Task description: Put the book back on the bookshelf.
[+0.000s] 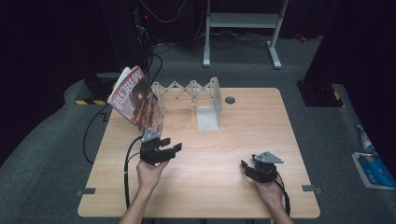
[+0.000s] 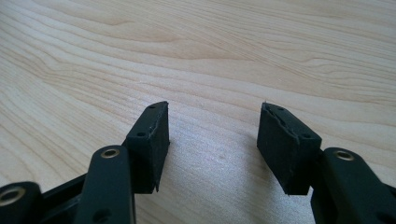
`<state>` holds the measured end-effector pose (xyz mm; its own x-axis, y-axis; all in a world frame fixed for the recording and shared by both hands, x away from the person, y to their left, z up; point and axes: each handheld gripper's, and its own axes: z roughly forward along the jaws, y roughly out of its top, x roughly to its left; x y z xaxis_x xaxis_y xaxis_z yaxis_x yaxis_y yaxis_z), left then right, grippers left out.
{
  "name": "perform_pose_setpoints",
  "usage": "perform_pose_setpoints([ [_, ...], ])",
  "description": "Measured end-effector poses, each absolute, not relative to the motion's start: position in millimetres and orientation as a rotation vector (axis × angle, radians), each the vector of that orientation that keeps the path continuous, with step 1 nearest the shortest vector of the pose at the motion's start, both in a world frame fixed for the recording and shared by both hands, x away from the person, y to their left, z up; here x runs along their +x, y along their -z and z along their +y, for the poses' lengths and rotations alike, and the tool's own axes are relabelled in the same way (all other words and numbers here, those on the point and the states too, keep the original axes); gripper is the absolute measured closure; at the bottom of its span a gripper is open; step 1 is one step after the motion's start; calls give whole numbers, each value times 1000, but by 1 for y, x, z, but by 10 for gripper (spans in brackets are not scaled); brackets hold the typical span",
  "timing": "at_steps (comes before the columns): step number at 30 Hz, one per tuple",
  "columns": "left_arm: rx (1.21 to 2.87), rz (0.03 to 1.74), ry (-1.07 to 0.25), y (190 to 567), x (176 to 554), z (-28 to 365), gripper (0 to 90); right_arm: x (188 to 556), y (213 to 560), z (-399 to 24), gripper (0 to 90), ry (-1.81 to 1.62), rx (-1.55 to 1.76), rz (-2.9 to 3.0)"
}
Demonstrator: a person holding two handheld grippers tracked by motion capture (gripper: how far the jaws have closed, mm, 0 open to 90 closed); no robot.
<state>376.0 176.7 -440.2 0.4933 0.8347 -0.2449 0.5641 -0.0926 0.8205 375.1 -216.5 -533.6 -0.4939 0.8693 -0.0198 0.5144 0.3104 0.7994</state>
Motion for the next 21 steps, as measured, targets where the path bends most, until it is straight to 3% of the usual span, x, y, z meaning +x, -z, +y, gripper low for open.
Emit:
perform_pose_setpoints([
  [21,1803,1179,-337,453,379,161,412,375,533,-216,440,-1050,1231,2130],
])
